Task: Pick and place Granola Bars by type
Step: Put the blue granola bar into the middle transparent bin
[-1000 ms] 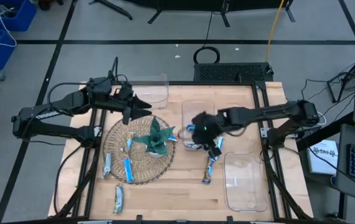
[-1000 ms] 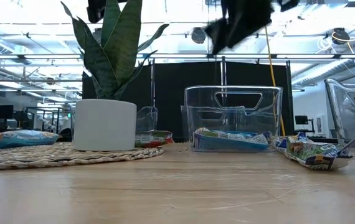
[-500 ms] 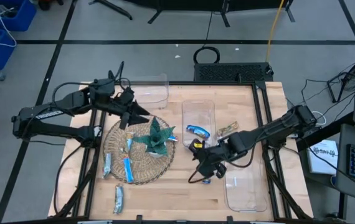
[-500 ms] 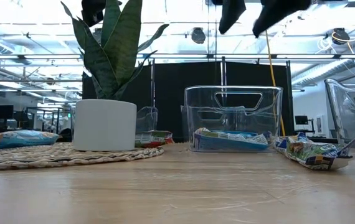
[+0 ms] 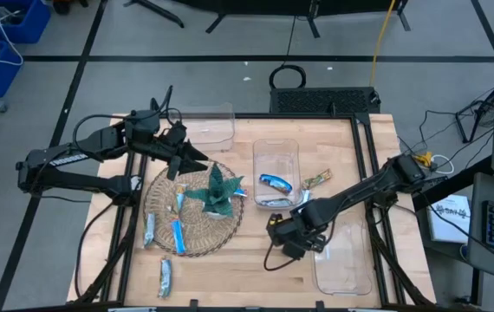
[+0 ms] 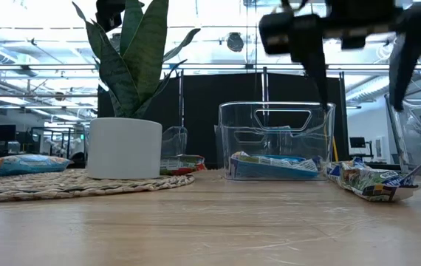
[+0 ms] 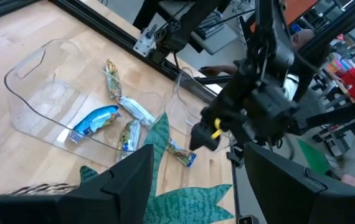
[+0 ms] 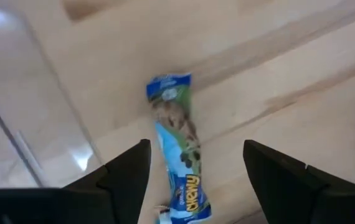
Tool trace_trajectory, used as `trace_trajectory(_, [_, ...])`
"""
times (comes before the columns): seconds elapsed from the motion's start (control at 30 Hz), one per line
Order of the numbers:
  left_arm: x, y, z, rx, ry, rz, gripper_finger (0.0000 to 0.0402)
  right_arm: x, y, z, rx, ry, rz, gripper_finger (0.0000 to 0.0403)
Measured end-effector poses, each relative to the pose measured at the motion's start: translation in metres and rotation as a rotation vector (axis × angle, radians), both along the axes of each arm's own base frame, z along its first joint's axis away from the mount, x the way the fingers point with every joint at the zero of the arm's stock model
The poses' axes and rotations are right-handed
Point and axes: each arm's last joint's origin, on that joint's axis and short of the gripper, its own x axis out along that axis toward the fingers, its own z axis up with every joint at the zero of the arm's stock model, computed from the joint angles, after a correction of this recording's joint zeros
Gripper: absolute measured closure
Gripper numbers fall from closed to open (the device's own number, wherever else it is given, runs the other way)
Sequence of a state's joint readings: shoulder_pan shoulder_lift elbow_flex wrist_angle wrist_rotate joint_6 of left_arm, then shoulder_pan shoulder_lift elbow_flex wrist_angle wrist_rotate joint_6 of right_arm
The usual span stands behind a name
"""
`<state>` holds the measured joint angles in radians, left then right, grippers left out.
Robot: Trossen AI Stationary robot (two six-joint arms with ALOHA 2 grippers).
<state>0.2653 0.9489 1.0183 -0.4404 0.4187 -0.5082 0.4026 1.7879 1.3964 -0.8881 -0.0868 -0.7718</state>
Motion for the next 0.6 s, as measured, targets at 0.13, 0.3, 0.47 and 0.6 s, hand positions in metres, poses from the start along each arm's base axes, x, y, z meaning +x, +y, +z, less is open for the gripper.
trace_trajectory(0.13, [0.000, 0.000, 0.000, -0.019, 0.004, 0.007, 0.0149, 0.008, -0.005, -0.004, 0.105, 0.017, 0.005, 0.0169])
trace_trajectory(0.3, [0.000, 0.000, 0.000, -0.019, 0.003, 0.007, 0.0149, 0.009, -0.006, -0.004, 0.112, 0.005, 0.064, 0.0179])
trace_trajectory(0.47, [0.000, 0.000, 0.000, -0.013, 0.000, 0.006, 0.0149, 0.010, -0.005, -0.003, 0.136, -0.010, 0.105, 0.0191])
trace_trajectory(0.6, [0.000, 0.000, 0.000, 0.009, -0.005, -0.002, 0.0149, 0.019, -0.002, -0.009, 0.144, -0.065, 0.098, 0.0202])
